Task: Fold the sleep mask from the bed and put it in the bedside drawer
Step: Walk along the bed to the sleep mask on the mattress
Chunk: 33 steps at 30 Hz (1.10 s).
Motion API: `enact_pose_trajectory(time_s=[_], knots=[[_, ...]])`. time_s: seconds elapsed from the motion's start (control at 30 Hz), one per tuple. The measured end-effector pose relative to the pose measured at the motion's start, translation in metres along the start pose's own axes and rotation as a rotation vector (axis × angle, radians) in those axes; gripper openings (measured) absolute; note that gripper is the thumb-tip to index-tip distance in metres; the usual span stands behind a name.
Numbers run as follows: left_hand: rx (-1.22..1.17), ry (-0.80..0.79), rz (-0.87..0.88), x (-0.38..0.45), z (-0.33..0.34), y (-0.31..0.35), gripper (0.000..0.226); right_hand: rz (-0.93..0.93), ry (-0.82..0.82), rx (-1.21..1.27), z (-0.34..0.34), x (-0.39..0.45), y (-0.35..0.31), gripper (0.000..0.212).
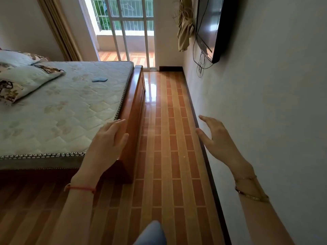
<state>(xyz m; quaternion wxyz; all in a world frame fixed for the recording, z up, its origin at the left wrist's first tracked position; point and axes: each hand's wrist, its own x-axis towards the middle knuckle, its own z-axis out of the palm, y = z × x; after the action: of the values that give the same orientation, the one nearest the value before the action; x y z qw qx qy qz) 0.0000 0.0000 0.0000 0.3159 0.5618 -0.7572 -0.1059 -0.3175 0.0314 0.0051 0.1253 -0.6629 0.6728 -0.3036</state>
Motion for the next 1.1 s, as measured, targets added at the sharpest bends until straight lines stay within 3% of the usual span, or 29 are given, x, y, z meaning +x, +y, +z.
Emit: enact_pose_trajectory(time_s=[0.33, 0.77, 1.1], knots=[[0.025, -0.044, -0.039, 0.076, 0.048, -0.037, 0.046, 0.076, -0.064, 0.005, 0.043, 0.085, 0.034, 0.053], [-0.007, -0.107, -0.091, 0.283, 0.096, -0.118, 0.046, 0.111, -0.114, 0.004, 0.116, 0.318, 0.047, 0.050], [-0.012, -0.133, -0.108, 0.412, 0.126, -0.169, 0.046, 0.130, -0.172, 0.038, 0.157, 0.444, 0.056, 0.050]])
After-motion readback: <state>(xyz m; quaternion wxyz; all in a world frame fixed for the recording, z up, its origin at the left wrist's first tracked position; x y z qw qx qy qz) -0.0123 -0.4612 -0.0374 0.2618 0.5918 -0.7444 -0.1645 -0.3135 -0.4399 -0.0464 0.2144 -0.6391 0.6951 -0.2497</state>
